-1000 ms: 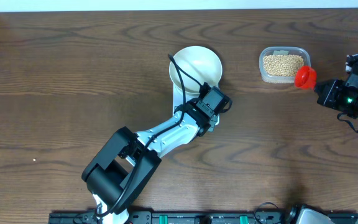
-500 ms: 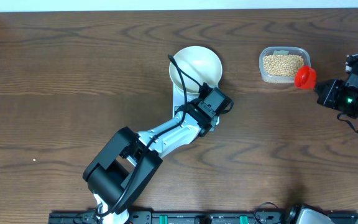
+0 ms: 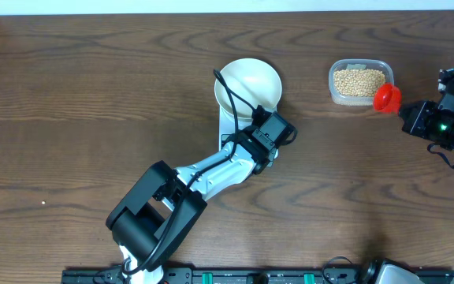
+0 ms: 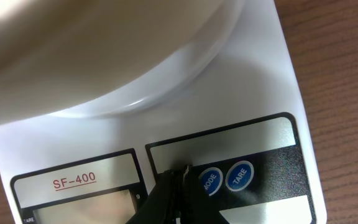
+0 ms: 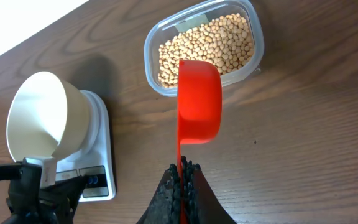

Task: Scoop item into bowl and weigh 50g on scale

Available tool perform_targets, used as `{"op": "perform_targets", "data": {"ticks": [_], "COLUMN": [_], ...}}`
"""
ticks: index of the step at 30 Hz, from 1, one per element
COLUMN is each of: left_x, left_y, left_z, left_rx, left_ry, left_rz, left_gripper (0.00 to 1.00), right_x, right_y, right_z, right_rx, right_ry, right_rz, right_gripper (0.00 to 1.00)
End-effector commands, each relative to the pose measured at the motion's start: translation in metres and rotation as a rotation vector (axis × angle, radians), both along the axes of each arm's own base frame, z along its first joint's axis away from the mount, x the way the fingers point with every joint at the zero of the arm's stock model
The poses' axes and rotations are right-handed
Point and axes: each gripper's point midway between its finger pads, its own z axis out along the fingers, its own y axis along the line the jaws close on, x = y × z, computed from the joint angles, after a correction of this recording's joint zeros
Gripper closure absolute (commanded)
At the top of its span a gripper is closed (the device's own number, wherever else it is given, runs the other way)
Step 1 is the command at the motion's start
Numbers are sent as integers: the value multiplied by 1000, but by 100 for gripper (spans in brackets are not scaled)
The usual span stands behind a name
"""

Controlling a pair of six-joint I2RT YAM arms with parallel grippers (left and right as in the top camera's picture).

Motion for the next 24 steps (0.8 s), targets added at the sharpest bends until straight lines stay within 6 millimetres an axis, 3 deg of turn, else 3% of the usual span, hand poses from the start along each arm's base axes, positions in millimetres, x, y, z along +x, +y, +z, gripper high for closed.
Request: {"op": "perform_targets", "data": {"ticks": [1, 24], "left_x": [-29, -27], "left_y": [47, 57], "left_z": [-62, -63], "left_rx": [167, 173], "left_ry": [139, 151], "left_rz": [43, 85], "left_gripper": [93, 92], "right_x": [2, 2], "right_y": [2, 2], "right_z": [6, 6], "right_rx": [-9, -9], "right_ry": [-17, -15], "right_rz": [21, 21], "right_gripper": [99, 99]}}
